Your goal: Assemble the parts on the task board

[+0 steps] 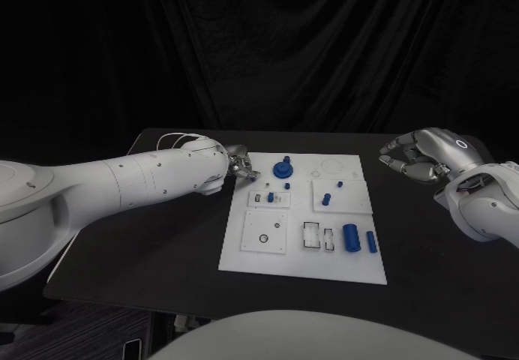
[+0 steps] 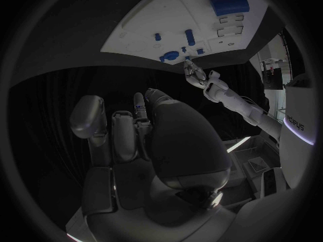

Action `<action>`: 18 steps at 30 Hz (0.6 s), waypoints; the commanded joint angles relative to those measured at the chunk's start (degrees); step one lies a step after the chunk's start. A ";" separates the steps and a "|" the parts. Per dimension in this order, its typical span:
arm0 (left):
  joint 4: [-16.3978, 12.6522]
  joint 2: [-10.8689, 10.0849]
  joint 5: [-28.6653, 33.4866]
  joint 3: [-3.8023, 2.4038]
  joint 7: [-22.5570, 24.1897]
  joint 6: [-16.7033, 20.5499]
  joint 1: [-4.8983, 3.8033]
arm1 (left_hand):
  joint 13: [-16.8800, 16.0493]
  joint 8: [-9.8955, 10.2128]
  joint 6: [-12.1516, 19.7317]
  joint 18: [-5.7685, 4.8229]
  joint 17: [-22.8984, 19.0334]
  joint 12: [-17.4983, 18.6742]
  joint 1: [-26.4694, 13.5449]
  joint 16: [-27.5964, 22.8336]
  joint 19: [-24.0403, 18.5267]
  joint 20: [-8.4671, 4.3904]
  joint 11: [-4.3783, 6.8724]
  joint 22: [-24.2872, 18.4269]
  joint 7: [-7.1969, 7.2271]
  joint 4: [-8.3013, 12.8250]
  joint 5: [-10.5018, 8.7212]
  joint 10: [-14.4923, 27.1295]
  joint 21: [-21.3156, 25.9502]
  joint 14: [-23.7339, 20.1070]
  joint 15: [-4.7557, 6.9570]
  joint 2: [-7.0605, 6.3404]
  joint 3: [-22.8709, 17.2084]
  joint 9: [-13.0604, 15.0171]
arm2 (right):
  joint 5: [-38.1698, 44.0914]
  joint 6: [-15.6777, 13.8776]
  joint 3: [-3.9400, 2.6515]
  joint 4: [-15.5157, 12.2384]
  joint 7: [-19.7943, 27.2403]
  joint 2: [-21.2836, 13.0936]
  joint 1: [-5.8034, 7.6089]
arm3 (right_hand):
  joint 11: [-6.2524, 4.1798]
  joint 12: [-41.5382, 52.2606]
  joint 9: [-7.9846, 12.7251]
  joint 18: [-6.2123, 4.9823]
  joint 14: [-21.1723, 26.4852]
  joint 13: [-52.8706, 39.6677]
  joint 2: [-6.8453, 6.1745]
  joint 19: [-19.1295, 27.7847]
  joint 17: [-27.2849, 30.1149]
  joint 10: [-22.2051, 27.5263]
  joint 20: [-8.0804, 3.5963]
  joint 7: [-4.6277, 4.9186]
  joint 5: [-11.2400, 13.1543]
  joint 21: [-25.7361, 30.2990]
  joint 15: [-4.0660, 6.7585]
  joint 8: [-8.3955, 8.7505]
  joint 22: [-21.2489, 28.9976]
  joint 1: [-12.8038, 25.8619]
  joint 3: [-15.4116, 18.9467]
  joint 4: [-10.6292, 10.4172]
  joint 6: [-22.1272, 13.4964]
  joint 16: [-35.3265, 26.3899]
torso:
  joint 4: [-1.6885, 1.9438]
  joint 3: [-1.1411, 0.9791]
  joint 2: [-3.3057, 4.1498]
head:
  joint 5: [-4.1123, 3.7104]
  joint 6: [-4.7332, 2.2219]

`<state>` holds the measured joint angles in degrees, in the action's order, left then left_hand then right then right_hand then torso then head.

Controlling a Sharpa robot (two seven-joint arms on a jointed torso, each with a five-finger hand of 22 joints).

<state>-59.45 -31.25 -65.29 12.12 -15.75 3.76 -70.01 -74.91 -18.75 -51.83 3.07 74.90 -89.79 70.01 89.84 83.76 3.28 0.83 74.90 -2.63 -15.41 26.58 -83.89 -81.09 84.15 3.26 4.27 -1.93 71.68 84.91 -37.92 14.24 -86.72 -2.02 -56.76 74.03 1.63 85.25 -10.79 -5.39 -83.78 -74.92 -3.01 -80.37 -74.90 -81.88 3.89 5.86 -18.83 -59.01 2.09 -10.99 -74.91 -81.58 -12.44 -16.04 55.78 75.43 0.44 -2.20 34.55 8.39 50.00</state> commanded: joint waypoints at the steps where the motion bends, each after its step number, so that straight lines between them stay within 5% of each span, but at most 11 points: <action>1: -0.29 0.00 0.01 -0.04 1.44 -0.08 0.13 | -15.09 0.40 -0.56 -0.50 15.10 -0.21 0.65 0.16 -0.55 -0.05 0.10 11.71 0.05 0.01 0.52 -6.11 0.21 5.85 0.04 -0.19 -0.66 -0.19 | 0.20 -0.08 -0.04 -0.08 -1.17 -0.11 -0.11 | -0.28 -0.33 0.08 -0.25 -0.95 -3.59 -0.09 -0.32 -2.22 -0.03 -0.03 0.08 -0.27 0.27 0.26 0.26 -7.65 -0.52 -0.33 0.01 0.49 -0.20 | 0.00 0.01 0.01 | -0.01 0.00; 8: -0.47 -0.04 0.01 -0.04 1.43 -0.24 0.14 | -15.09 1.79 -1.37 -0.49 15.10 -0.21 1.16 0.16 -0.63 -0.09 0.10 11.70 0.03 -0.48 3.15 -6.11 0.27 5.85 0.04 -1.27 -3.25 -1.09 | 0.20 -0.05 -0.04 -0.13 -1.32 -0.18 -0.11 | -0.29 -0.36 0.09 -0.24 -0.93 -3.54 -0.10 -0.33 -2.17 0.00 -0.04 0.09 -0.44 0.26 0.27 0.25 -7.66 -0.74 -0.47 0.08 0.50 -0.26 | 0.01 0.02 0.03 | 0.00 0.00; 10: -0.46 -0.08 0.01 -0.04 1.33 -0.28 0.14 | -15.09 2.43 -1.97 -0.48 15.10 -0.21 1.52 0.16 -0.67 -0.14 0.18 11.69 0.11 -0.50 5.46 -6.11 0.28 5.85 0.10 -2.18 -5.36 -1.34 | 0.20 -0.04 -0.04 -0.14 -1.34 -0.17 -0.11 | -0.29 -0.36 0.09 -0.24 -0.93 -3.54 -0.10 -0.33 -2.17 0.00 -0.04 0.09 -0.44 0.26 0.27 0.25 -7.66 -0.74 -0.47 0.08 0.50 -0.26 | -0.01 0.02 0.02 | 0.03 0.00; 18: -0.66 -0.38 0.01 -0.04 0.97 -0.35 0.15 | -15.09 3.83 -3.30 -0.46 15.10 -0.21 1.97 0.16 -0.74 -0.30 0.31 11.67 0.23 -0.05 8.88 -6.11 0.31 5.85 0.24 -4.62 -11.37 -1.77 | 0.20 -0.07 -0.04 -0.16 -1.39 -0.19 -0.11 | -0.28 -0.37 0.11 -0.25 -0.92 -3.53 -0.11 -0.32 -2.14 0.01 -0.05 0.10 -0.68 0.31 0.27 0.26 -7.64 -0.91 -0.60 0.12 0.50 -0.30 | 0.01 0.02 0.02 | 0.14 0.00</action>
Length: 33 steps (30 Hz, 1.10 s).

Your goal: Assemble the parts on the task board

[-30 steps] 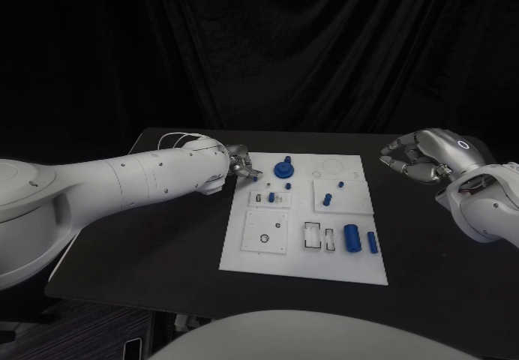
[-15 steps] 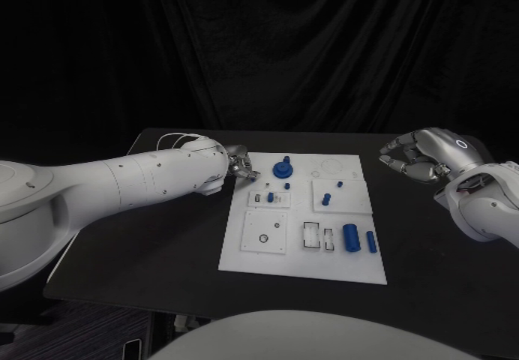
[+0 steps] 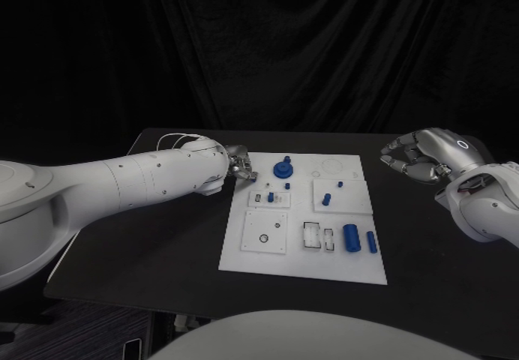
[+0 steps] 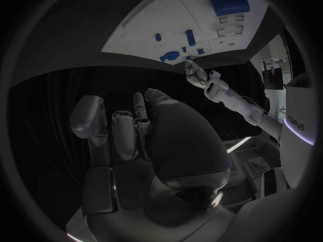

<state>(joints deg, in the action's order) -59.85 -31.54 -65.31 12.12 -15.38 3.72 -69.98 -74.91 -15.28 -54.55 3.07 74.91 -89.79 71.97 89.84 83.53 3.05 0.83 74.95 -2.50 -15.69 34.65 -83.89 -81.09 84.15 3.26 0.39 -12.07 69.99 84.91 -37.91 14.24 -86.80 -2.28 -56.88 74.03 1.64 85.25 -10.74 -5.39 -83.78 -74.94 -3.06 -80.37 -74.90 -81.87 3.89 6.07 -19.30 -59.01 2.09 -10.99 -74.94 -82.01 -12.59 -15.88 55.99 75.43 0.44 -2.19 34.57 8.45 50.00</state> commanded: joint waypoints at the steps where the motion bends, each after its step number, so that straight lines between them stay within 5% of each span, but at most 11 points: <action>1: -0.35 -0.18 0.03 -0.04 0.54 -0.25 0.12 | -15.09 0.48 -0.71 -0.48 15.09 -0.21 0.01 0.16 -0.49 -0.06 0.33 11.63 0.12 0.33 0.97 -6.11 0.29 5.85 0.27 -1.04 -1.85 -0.09 | 0.20 -0.08 -0.04 -0.09 -1.14 -0.08 -0.11 | -0.28 -0.38 0.07 -0.26 -0.92 -3.51 -0.06 -0.30 -2.15 0.01 -0.06 -0.11 -0.33 0.36 0.27 0.28 -7.60 -0.57 -0.51 -0.02 0.27 -0.29 | 0.01 0.01 0.00 | 0.06 0.00; 10: -4.46 -2.83 0.03 -0.04 0.68 2.63 0.12 | -15.09 1.76 -2.66 -0.52 15.09 -0.21 -1.56 0.16 -0.36 -0.23 0.49 11.68 0.20 4.40 -0.92 -6.11 0.10 5.85 0.43 -4.97 -12.61 0.29 | 0.20 -0.16 -0.04 -0.33 -1.33 -0.43 -0.11 | -0.27 -0.41 0.08 -0.26 -0.91 -3.45 -0.09 -0.29 -2.12 0.06 -0.06 -0.09 -0.48 0.41 0.27 0.29 -7.59 -0.65 -0.57 0.00 0.24 -0.32 | 0.05 0.00 0.00 | -0.14 0.00; 19: -12.07 -7.56 3.66 -0.04 1.55 6.73 0.12 | -15.09 1.90 -3.44 -0.53 15.09 -0.21 -2.66 0.16 -0.27 -0.31 0.64 11.69 0.39 5.57 -1.83 -6.11 0.03 5.85 0.55 -5.74 -14.13 0.34 | 0.20 -0.13 -0.03 -0.52 -1.54 -0.77 -0.11 | -0.27 -0.41 0.08 -0.26 -0.91 -3.45 -0.09 -0.29 -2.12 0.06 -0.06 -0.09 -0.48 0.41 0.27 0.29 -7.59 -0.65 -0.57 0.00 0.24 -0.32 | 0.01 0.00 -0.01 | -0.03 0.00; 24: -16.10 -10.38 4.70 -0.04 1.70 8.07 0.12 | -15.09 2.12 -3.68 -0.47 15.09 -0.21 -3.78 0.16 -0.41 -0.37 0.66 11.61 0.43 6.11 -3.59 -6.11 0.26 5.85 0.59 -5.85 -14.78 0.40 | 0.20 -0.08 -0.03 -0.59 -1.71 -0.93 -0.12 | -0.27 -0.41 0.08 -0.26 -0.91 -3.45 -0.09 -0.29 -2.12 0.06 -0.06 -0.09 -0.48 0.41 0.27 0.29 -7.59 -0.65 -0.57 0.00 0.24 -0.32 | 0.06 0.03 0.00 | -0.08 0.00; 27: -18.00 -11.72 4.96 -0.03 1.61 8.72 0.12 | -15.09 2.35 -3.87 -0.45 15.09 -0.21 -4.61 0.16 -0.45 -0.39 0.71 11.58 0.50 6.51 -6.28 -6.11 0.34 5.85 0.62 -5.71 -15.13 0.40 | 0.20 -0.06 -0.03 -0.62 -1.79 -1.00 -0.14 | -0.25 -0.41 0.10 -0.26 -0.89 -3.45 -0.12 -0.29 -2.08 0.06 -0.06 -0.06 -0.61 0.41 0.26 0.31 -7.59 -0.70 -0.63 -0.02 0.21 -0.36 | 0.04 0.02 0.00 | 0.08 0.00; 33: -20.08 -12.97 5.17 -0.03 1.33 9.15 0.13 | -15.09 2.75 -4.09 -0.43 15.09 -0.21 -5.56 0.16 -0.50 -0.42 0.70 11.54 0.50 7.01 -8.92 -6.11 0.47 5.85 0.64 -5.37 -15.59 0.33 | 0.20 -0.11 -0.03 -0.65 -1.85 -1.04 -0.20 | -0.25 -0.41 0.10 -0.26 -0.89 -3.45 -0.12 -0.29 -2.08 0.06 -0.06 -0.06 -0.61 0.41 0.26 0.31 -7.59 -0.70 -0.63 -0.02 0.21 -0.36 | 0.04 0.01 -0.01 | 0.28 0.00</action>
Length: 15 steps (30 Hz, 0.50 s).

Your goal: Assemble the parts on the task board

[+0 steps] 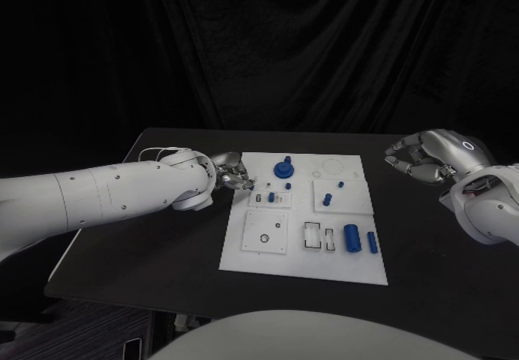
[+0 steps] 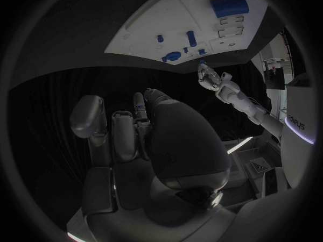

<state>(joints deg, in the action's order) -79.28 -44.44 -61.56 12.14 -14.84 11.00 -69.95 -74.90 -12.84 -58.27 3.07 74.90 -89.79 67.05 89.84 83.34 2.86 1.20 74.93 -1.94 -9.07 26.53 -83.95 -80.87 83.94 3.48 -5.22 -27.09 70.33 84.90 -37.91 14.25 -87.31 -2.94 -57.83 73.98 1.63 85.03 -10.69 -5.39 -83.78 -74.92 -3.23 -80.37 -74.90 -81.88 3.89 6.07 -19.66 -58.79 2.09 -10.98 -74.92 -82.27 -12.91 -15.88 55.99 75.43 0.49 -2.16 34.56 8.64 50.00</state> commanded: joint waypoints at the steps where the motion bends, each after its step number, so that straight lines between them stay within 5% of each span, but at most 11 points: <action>1: -0.84 -0.13 1.44 -0.05 0.79 1.94 0.10 | -15.10 0.39 -0.43 -0.41 15.10 -0.21 -0.77 0.16 -0.35 -0.24 0.33 11.55 -0.07 0.50 -1.24 -6.05 0.30 6.06 0.42 0.30 -0.63 -0.03 | 0.20 -0.13 -0.03 -0.15 -1.19 -0.08 -0.16 | -0.24 -0.19 0.05 -0.26 -0.89 -3.47 0.05 -0.29 -2.09 0.06 -0.06 -0.06 -0.25 0.18 0.26 0.31 -7.61 -0.44 -0.31 -0.01 0.21 -0.37 | 0.02 -0.01 0.00 | 0.06 0.00; 15: -0.42 0.80 1.49 -0.05 1.08 3.19 1.92 | -15.10 0.82 -0.26 -0.21 15.10 -0.21 -1.09 0.16 -0.89 -0.23 0.29 11.27 -0.14 0.92 -2.92 -6.05 1.07 6.06 0.40 0.59 -0.83 -0.13 | 0.20 -0.36 -0.03 -0.31 -1.22 -0.27 -0.21 | -0.24 -0.19 0.05 -0.26 -0.89 -3.47 0.05 -0.29 -2.09 0.06 -0.06 -0.06 -0.25 0.18 0.26 0.31 -7.61 -0.44 -0.31 -0.01 0.21 -0.37 | -0.01 0.00 -0.01 | -0.17 0.00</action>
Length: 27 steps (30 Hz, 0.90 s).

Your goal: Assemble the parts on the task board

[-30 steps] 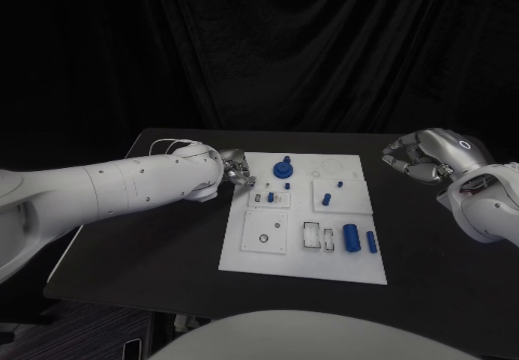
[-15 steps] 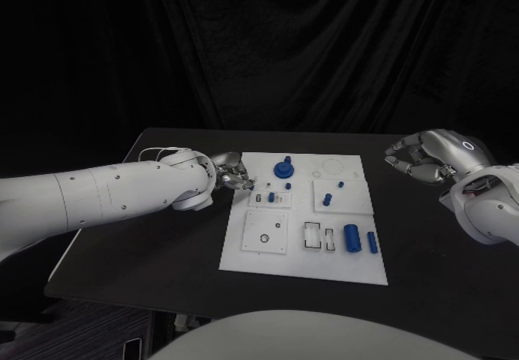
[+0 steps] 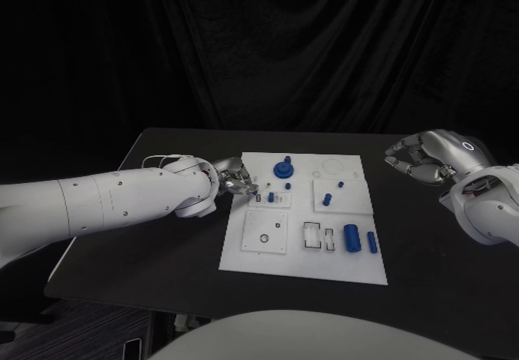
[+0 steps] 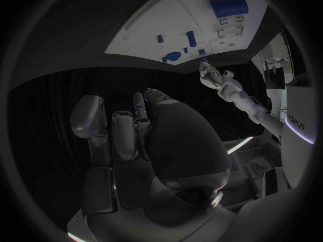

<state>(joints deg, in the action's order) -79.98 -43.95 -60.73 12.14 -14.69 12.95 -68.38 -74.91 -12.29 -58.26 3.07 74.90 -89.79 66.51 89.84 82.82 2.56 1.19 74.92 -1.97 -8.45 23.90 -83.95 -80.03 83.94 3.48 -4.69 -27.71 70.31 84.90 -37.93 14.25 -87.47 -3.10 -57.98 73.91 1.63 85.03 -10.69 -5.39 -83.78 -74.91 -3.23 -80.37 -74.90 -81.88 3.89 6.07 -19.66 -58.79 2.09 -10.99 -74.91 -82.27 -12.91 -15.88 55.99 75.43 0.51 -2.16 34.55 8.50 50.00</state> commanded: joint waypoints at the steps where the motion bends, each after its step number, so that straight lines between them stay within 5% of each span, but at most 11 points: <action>1: 0.37 0.38 0.66 -0.05 0.90 1.23 0.43 | -15.09 0.27 -0.27 -0.21 15.10 -0.21 -0.54 0.16 -0.37 0.07 0.29 11.28 -0.11 0.31 -0.30 -6.05 0.23 6.06 0.40 0.05 -0.21 -0.11 | 0.20 -0.35 -0.04 -0.14 -1.06 -0.12 -0.14 | -0.24 -0.19 0.05 -0.26 -0.89 -3.48 0.05 -0.29 -2.08 0.06 -0.06 -0.06 -0.25 0.18 0.26 0.31 -7.62 -0.45 -0.31 -0.01 0.21 -0.36 | -0.06 -0.01 0.00 | 0.03 0.00; 27: 0.91 1.11 0.66 -0.05 0.33 1.09 1.94 | -15.09 0.73 -0.30 -0.15 15.10 -0.21 -1.09 0.16 -0.55 0.18 0.14 11.19 -0.24 0.48 -2.79 -6.05 0.51 6.06 0.26 0.60 0.01 -0.23 | 0.20 -0.48 -0.04 0.02 -0.99 0.05 -0.20 | -0.22 -0.22 0.08 -0.26 -0.89 -3.41 -0.02 -0.29 -2.07 0.11 -0.06 -0.02 -0.36 0.21 0.25 0.35 -7.61 -0.48 -0.35 -0.04 0.16 -0.38 | -0.03 0.00 -0.02 | 0.05 0.00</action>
<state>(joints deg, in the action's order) -79.02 -42.96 -60.51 12.13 -14.76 13.95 -66.56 -74.90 -11.75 -58.36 3.07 74.90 -89.79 65.71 89.84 82.73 2.66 1.19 74.91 -2.26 -8.29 21.30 -83.95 -79.73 83.94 3.48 -4.49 -27.84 70.10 84.90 -37.95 14.25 -87.42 -3.17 -57.92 73.85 1.64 85.03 -10.70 -5.39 -83.78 -74.91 -3.23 -80.36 -74.90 -81.88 3.89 6.07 -19.66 -58.79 2.09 -10.99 -74.95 -82.26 -12.90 -15.88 55.99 75.43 0.44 -2.17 34.55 8.53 50.00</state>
